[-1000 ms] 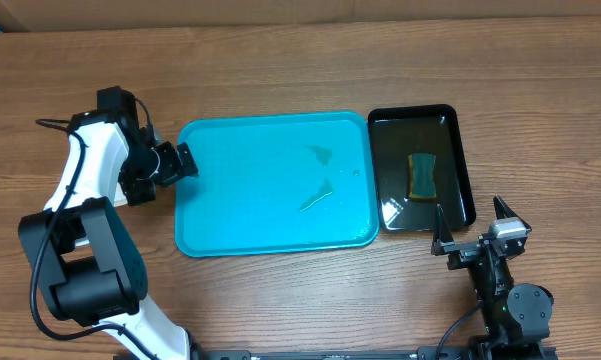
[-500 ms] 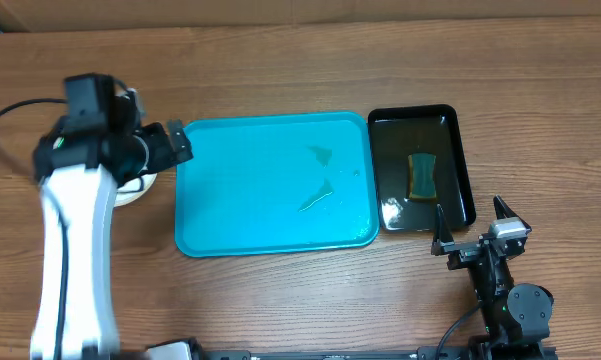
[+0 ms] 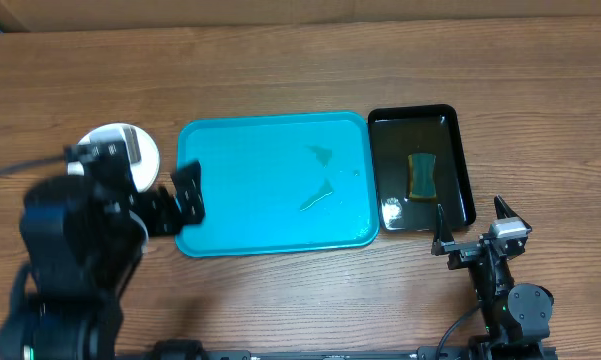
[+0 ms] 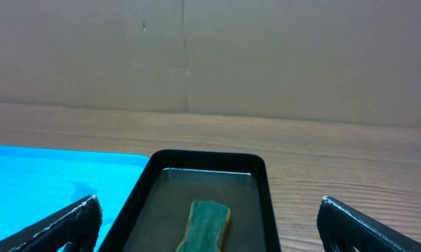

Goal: Clean dirty plates on tray and stack at the side

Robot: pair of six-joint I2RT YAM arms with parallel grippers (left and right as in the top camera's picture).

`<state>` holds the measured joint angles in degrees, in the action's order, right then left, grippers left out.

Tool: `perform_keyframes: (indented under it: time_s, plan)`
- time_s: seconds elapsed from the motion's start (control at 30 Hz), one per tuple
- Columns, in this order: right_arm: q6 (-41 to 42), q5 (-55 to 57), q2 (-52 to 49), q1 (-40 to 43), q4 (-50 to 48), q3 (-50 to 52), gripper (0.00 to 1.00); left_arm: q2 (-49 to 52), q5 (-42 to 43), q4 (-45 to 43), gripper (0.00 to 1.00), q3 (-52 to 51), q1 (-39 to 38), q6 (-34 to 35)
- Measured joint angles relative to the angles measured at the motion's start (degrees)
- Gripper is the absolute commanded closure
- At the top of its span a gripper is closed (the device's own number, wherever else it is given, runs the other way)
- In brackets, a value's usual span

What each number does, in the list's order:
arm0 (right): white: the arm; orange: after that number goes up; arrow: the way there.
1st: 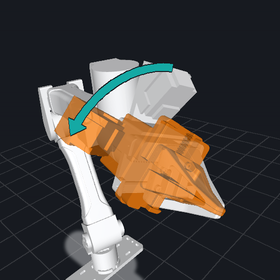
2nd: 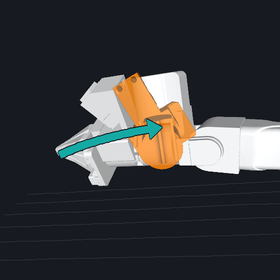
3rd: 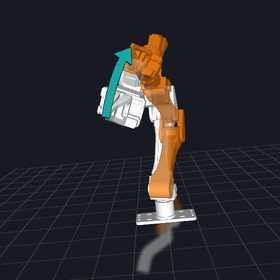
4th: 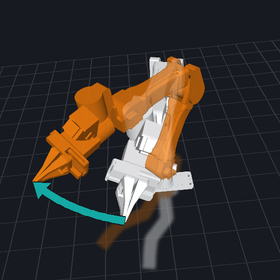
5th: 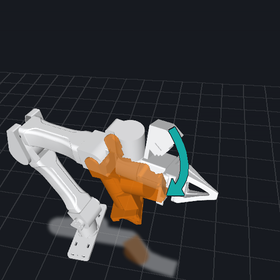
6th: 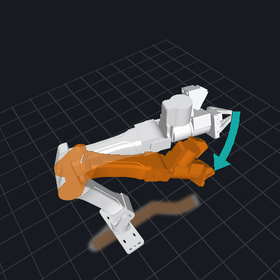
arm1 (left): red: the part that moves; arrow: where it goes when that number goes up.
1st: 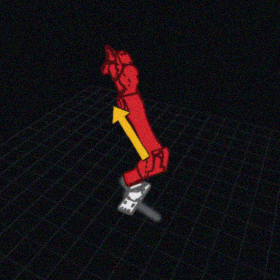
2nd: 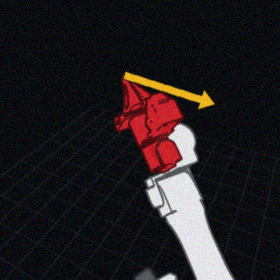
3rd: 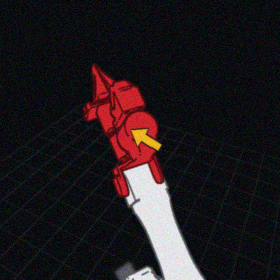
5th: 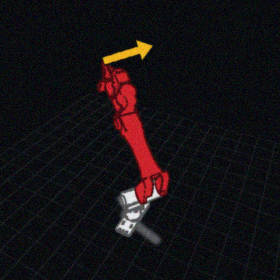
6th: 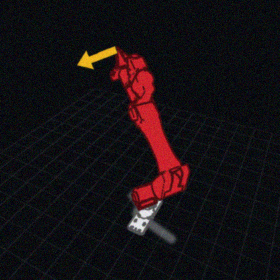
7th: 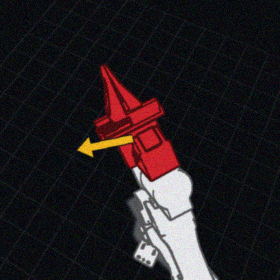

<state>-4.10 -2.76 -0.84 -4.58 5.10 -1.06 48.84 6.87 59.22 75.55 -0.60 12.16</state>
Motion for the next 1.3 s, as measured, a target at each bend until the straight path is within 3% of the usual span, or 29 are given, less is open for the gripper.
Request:
perform_keyframes:
  time_s: [0.37,0.57,0.8,0.97,1.1,1.3]
  plan:
    - [0.0,0.0,0.0,0.0,0.0,0.0,0.00,-21.4,-2.6,-2.1,0.00,-24.6,-1.7,-0.4]
    - [0.0,0.0,0.0,0.0,0.0,0.0,0.00,-33.0,-3.3,-20.2,0.00,-36.3,-1.7,-0.4]
    - [0.0,0.0,0.0,0.0,0.0,0.0,0.00,-43.8,-3.3,-53.1,0.00,-50.3,-1.7,1.3]
    - [0.0,0.0,0.0,0.0,0.0,0.0,0.00,-47.9,-3.7,-70.3,0.00,-59.0,-1.7,2.4]
    - [0.0,0.0,0.0,0.0,0.0,0.0,0.00,-47.9,-5.9,-74.9,0.00,-64.0,-1.7,3.3]
    - [0.0,0.0,0.0,0.0,0.0,0.0,0.00,-47.9,-8.6,-75.0,0.00,-70.5,-1.7,5.5]
